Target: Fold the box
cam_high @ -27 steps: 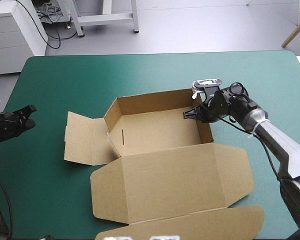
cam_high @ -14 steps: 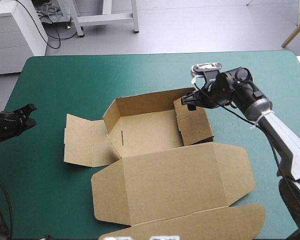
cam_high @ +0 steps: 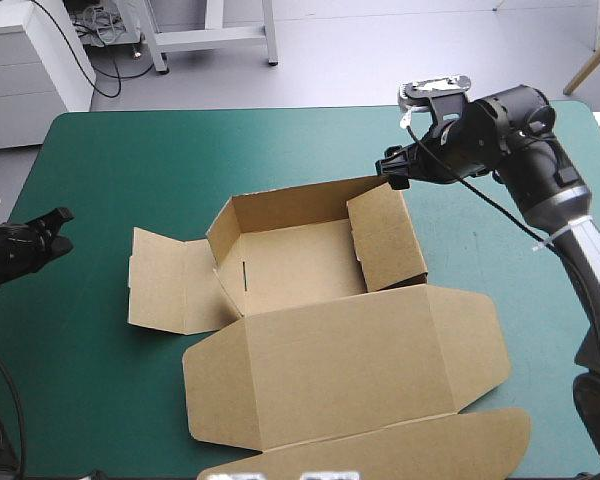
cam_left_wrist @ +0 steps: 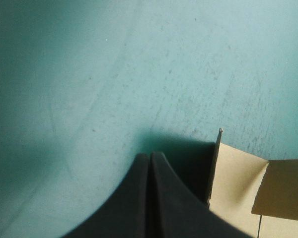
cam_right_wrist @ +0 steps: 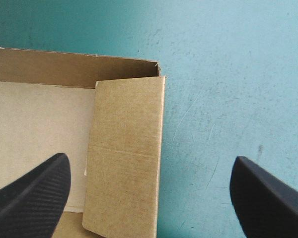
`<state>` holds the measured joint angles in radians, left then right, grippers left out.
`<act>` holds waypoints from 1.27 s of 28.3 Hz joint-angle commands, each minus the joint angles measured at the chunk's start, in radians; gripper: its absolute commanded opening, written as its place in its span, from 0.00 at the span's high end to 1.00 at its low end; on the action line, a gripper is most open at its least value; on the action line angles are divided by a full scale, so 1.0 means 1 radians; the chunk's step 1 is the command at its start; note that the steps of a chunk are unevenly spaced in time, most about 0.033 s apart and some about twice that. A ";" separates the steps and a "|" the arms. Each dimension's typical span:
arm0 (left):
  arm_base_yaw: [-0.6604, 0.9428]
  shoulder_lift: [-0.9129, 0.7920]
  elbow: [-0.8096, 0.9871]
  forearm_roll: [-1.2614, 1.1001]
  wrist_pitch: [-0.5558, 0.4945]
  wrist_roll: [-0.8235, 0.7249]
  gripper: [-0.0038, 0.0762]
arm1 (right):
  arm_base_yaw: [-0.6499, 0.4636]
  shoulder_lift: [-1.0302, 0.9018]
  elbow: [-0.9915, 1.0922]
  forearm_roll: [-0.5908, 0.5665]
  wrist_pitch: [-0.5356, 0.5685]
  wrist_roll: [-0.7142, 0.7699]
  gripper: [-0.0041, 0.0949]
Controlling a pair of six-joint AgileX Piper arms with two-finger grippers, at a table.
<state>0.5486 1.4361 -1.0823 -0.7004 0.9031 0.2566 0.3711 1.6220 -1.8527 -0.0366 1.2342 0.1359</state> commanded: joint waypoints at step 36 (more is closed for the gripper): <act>0.001 -0.036 -0.027 -0.039 -0.003 0.009 0.96 | -0.001 0.231 0.162 0.048 -0.032 -0.103 0.46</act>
<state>0.5486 1.4358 -1.0823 -0.6985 0.8994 0.2603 0.3711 1.9036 -1.6658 0.0147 1.2052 0.0469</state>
